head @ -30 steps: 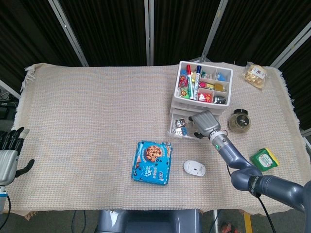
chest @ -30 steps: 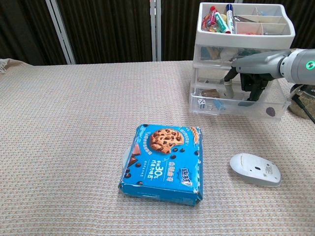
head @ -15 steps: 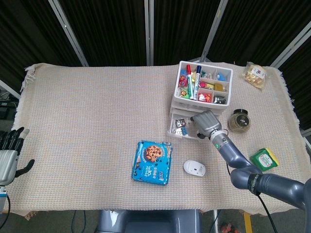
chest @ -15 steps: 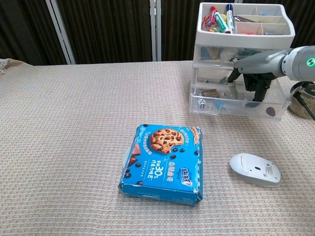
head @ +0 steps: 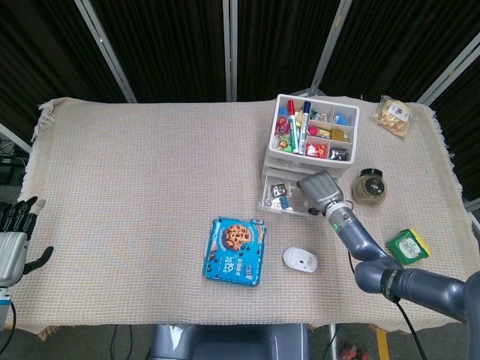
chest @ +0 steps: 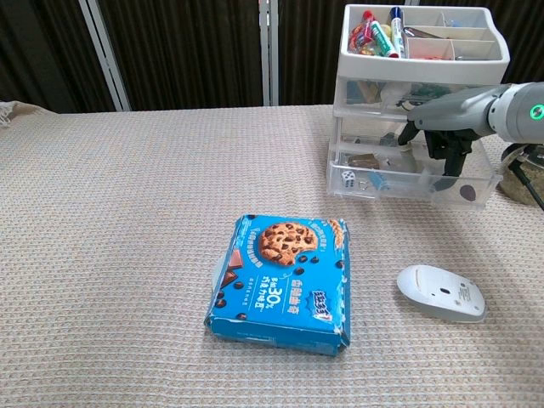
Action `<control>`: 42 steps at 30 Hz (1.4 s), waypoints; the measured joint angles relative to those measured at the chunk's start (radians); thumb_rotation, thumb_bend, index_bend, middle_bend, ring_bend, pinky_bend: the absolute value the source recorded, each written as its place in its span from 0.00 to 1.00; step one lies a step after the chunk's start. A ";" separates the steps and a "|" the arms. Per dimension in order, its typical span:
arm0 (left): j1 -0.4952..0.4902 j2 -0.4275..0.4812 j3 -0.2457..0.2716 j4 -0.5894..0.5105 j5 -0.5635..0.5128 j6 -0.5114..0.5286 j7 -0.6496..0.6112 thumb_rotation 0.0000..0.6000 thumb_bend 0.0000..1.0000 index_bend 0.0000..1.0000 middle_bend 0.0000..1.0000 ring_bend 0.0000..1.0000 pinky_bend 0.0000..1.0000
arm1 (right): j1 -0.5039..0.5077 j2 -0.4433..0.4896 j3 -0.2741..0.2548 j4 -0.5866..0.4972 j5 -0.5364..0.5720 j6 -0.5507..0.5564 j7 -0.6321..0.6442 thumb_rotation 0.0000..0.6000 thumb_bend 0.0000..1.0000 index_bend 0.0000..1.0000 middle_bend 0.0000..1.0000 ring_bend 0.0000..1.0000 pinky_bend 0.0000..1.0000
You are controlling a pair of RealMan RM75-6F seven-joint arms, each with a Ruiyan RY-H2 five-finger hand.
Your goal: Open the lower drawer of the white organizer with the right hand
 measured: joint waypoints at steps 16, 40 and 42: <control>0.000 -0.001 0.000 -0.001 -0.001 0.000 0.003 1.00 0.32 0.05 0.00 0.00 0.00 | 0.000 0.006 -0.004 -0.002 -0.011 0.002 0.024 1.00 0.01 0.55 1.00 1.00 0.66; 0.000 0.000 0.000 -0.001 -0.001 0.000 0.004 1.00 0.32 0.05 0.00 0.00 0.00 | -0.005 -0.005 -0.004 0.011 -0.036 0.009 0.047 1.00 0.24 0.60 1.00 1.00 0.65; 0.000 0.000 0.000 -0.001 -0.001 0.000 0.004 1.00 0.32 0.05 0.00 0.00 0.00 | -0.005 -0.005 -0.004 0.012 -0.038 0.011 0.046 1.00 0.24 0.60 1.00 1.00 0.65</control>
